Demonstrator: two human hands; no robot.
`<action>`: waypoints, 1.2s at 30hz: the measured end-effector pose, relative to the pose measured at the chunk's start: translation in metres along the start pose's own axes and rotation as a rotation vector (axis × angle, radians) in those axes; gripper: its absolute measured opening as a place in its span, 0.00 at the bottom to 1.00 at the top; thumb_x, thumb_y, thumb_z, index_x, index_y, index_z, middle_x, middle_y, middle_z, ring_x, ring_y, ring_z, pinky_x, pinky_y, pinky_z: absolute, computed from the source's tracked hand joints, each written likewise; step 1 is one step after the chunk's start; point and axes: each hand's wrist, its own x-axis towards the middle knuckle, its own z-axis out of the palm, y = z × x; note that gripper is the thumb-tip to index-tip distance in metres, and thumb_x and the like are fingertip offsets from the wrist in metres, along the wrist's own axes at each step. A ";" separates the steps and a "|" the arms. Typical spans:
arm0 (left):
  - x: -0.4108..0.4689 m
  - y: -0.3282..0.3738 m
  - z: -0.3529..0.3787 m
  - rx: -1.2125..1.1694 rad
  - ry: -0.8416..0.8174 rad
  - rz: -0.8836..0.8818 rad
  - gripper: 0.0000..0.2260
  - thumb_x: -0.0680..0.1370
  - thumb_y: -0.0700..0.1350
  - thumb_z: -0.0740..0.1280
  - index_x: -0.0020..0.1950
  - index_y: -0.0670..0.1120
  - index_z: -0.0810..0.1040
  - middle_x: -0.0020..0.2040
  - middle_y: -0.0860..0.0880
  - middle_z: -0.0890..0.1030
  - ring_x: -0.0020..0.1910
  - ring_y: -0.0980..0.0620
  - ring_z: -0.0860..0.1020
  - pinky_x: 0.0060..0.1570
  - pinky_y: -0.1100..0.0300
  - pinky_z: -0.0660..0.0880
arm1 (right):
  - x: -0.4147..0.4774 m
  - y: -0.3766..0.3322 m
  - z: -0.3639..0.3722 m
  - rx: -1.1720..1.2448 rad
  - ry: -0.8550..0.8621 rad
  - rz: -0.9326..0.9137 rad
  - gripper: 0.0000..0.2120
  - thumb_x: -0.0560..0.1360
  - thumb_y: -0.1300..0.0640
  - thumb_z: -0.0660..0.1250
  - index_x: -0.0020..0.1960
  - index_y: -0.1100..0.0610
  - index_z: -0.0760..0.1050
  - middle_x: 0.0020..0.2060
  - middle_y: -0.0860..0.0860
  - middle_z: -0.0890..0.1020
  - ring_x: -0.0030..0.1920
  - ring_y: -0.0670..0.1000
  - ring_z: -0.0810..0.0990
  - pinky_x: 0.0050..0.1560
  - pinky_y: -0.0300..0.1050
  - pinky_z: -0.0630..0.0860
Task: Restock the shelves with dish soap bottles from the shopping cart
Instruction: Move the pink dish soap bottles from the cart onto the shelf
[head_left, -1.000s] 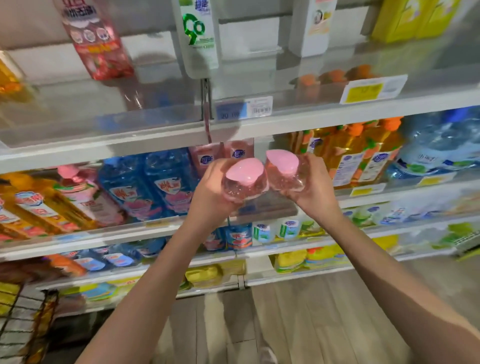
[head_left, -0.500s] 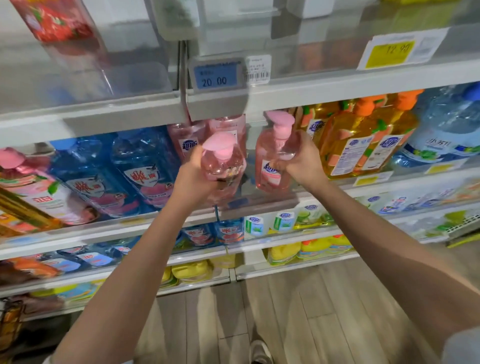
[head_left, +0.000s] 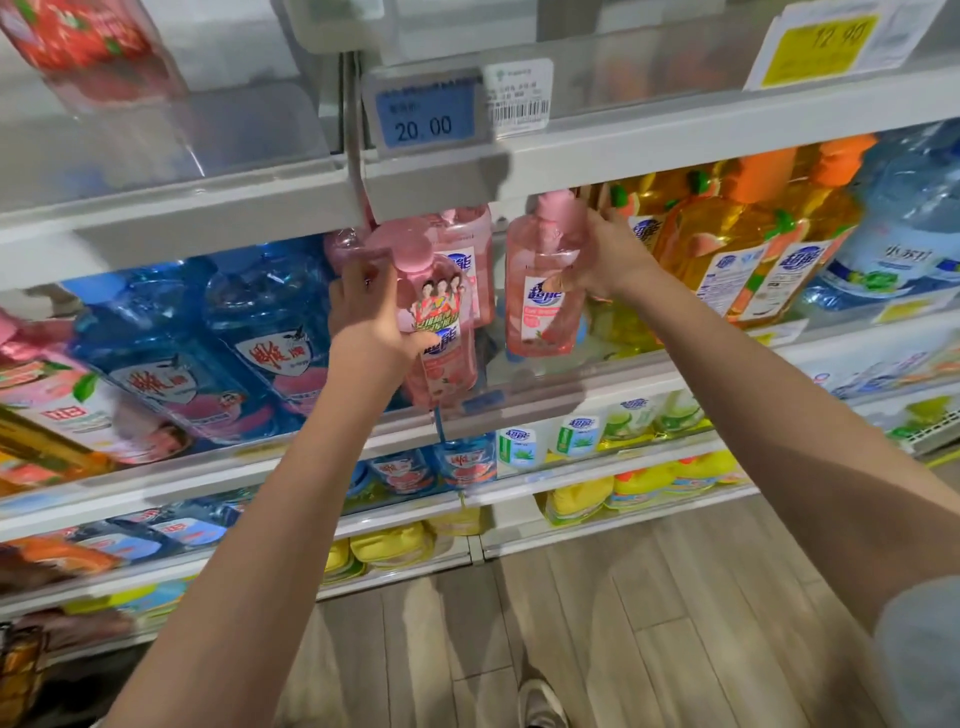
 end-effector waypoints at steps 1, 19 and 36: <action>-0.004 0.002 0.000 0.000 0.011 -0.001 0.35 0.67 0.49 0.77 0.70 0.44 0.65 0.68 0.41 0.64 0.63 0.39 0.66 0.64 0.48 0.68 | 0.006 0.000 0.002 -0.031 0.008 -0.009 0.45 0.62 0.51 0.78 0.74 0.55 0.60 0.68 0.58 0.70 0.69 0.60 0.64 0.70 0.51 0.64; -0.009 0.009 0.014 0.499 0.239 0.193 0.31 0.61 0.39 0.77 0.61 0.46 0.73 0.54 0.40 0.76 0.51 0.39 0.76 0.53 0.48 0.72 | 0.018 -0.016 0.015 -0.076 0.245 -0.092 0.33 0.67 0.59 0.75 0.69 0.58 0.67 0.62 0.63 0.70 0.61 0.64 0.72 0.61 0.52 0.71; -0.003 -0.003 0.047 0.629 0.558 0.223 0.26 0.68 0.45 0.73 0.63 0.57 0.71 0.50 0.41 0.77 0.45 0.42 0.77 0.43 0.52 0.72 | 0.032 -0.005 0.044 -0.104 0.378 -0.117 0.43 0.66 0.68 0.74 0.74 0.60 0.56 0.72 0.60 0.63 0.65 0.64 0.72 0.64 0.57 0.71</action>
